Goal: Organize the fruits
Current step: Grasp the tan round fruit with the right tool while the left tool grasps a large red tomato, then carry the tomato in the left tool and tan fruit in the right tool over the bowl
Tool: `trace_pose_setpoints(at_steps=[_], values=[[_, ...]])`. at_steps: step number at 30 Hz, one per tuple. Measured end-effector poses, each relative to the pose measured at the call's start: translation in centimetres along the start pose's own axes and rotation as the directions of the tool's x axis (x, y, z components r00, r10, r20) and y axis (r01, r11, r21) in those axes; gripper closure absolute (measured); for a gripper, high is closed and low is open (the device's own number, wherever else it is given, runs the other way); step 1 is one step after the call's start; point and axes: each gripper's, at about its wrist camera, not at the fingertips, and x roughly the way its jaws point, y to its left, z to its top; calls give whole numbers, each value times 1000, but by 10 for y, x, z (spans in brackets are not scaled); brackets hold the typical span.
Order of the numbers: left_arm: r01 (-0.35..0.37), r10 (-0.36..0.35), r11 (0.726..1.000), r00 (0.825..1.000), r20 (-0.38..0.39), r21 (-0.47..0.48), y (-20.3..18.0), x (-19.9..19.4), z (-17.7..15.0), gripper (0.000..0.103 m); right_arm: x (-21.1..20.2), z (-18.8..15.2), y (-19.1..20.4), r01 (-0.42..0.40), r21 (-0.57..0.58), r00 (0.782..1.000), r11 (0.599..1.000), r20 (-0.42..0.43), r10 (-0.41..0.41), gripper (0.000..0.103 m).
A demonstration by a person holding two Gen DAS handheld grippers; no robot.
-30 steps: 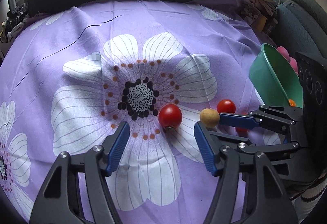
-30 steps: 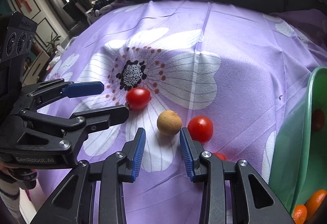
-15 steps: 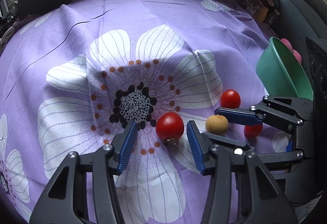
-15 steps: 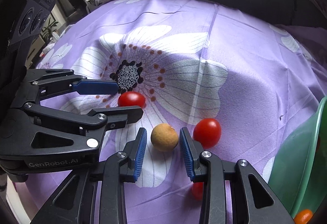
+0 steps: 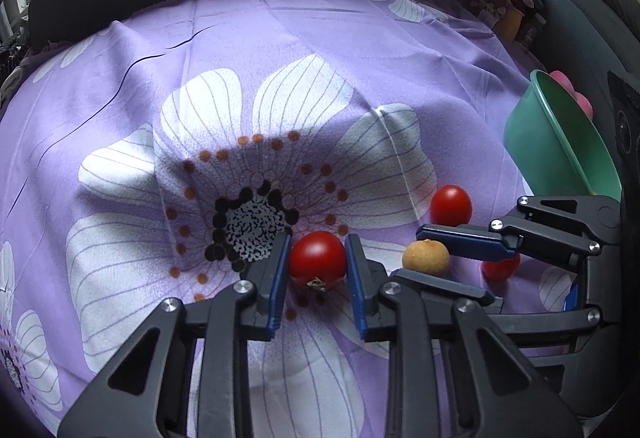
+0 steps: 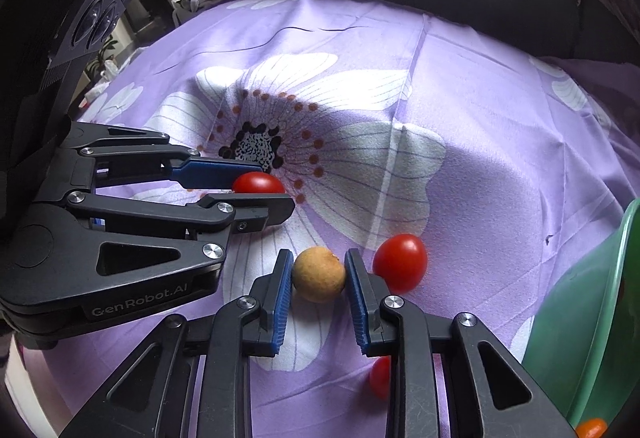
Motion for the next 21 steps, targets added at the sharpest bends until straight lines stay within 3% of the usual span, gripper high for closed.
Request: trace_pose_setpoints(at_steps=[9,21], values=[[8,-8,1000,1000,26,-14,-8,-17,-8,76,-14,-4,4,-11,12,1000,1000,24,11,74],[-38,39,999,995,91,-12,-27,-52,-31,76,-54,-30,15,-59,44,995,997,81,55,75]])
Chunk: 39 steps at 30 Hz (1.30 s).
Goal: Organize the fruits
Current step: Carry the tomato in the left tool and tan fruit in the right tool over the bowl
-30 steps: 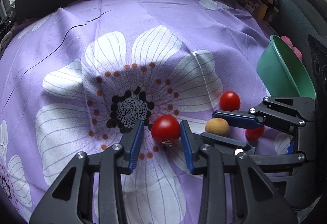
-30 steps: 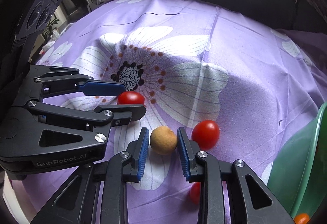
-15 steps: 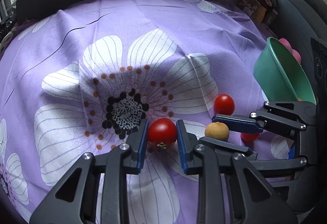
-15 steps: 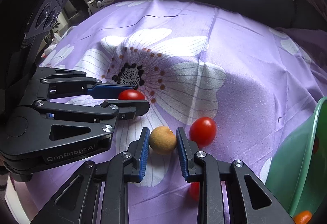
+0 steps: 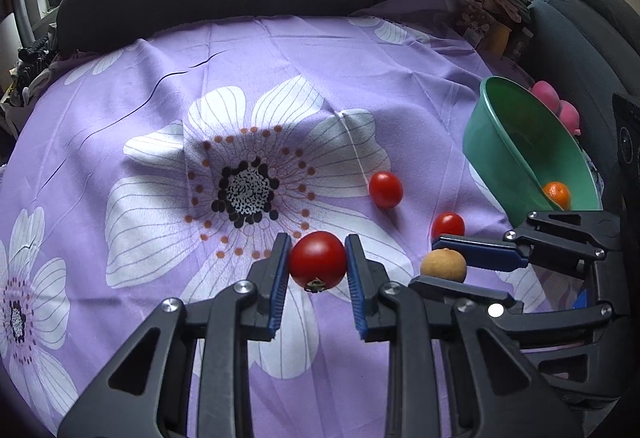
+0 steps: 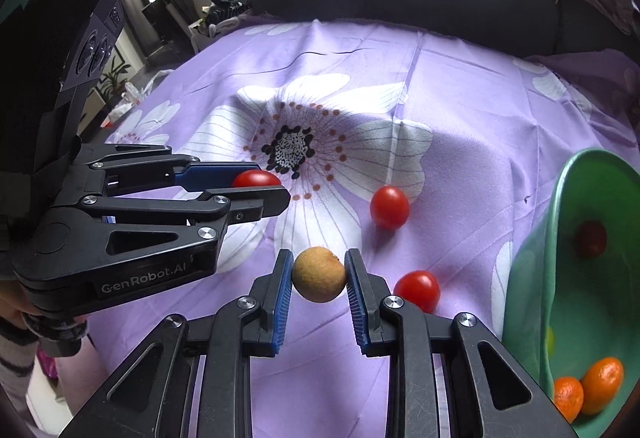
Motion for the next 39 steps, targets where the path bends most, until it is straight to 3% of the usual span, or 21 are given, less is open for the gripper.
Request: trace_pose_setpoints(at_steps=[18,39], values=[[-17,14,999,996,85,36,-42,-38,-25,76,-60,-37,0,-27,36,994,999,107,23,75],[24,-46,987,990,132,162,-105,-37,6,76,-109,-44,-44,52,125,972,991,223,-79,75]])
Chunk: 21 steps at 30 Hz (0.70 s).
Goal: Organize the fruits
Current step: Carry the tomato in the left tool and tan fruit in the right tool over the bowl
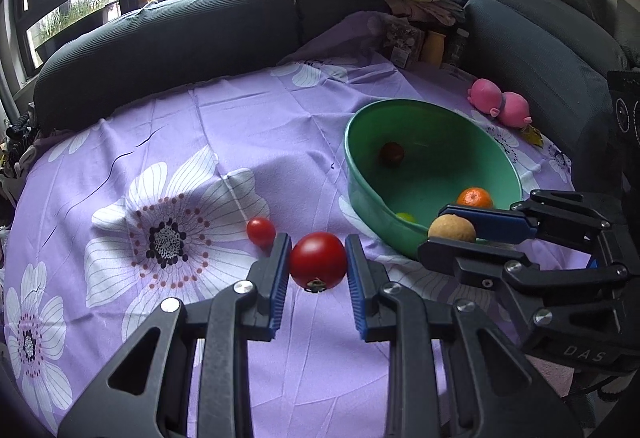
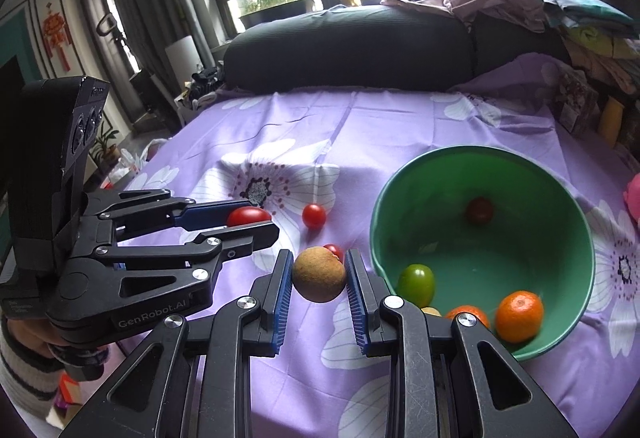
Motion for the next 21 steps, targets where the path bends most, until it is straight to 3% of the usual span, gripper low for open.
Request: trace_pose_setpoints(at_steps=[21], values=[[76,-75,992,997,-20,103,-49,45,41,76,-15,-1,-64,103,120,993,987,41,-108,75]])
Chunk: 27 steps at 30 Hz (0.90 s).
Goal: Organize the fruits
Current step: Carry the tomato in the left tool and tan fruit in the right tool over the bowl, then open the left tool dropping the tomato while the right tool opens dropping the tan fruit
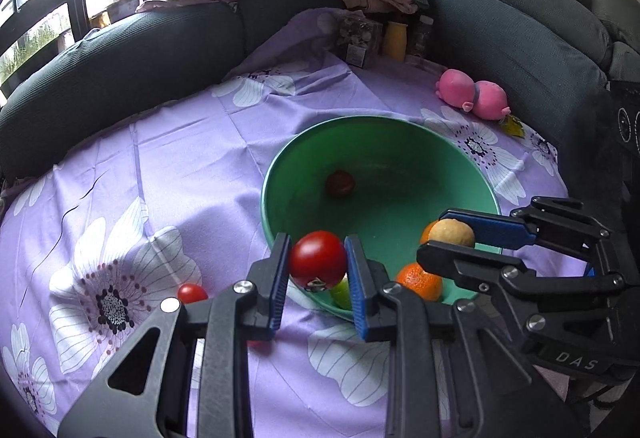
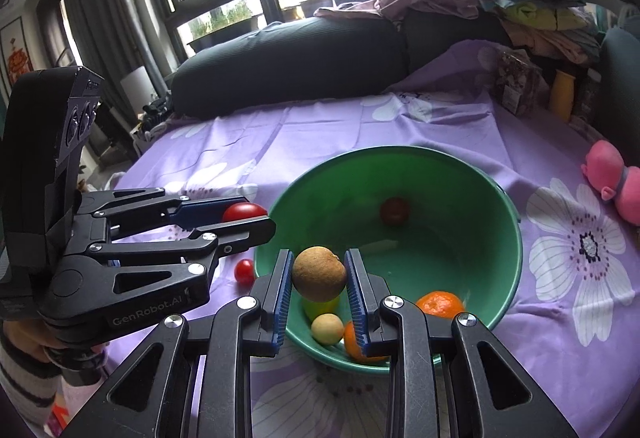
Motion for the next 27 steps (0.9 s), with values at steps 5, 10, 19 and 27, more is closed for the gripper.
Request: trace_pose_setpoints(at_steps=[5,10,19,27], values=[[5,-5,1000,1000,-18,7,-4,12,3,76,2,-2,-10,18,16,1000,1000,-4,-18,75],[6,-5,1000,999,-36,17,-7,21,5,76,5,-4,-18,33,27,999,999,-12,-33,75],[5,-3,999,998,-58,34,-12,34,7,76,11,-4,-26,72,25,997,997,-31,-71,75],[1,2,999,997,-80,49,-14,44,8,76,16,-5,-32,89,32,995,996,-47,-87,75]])
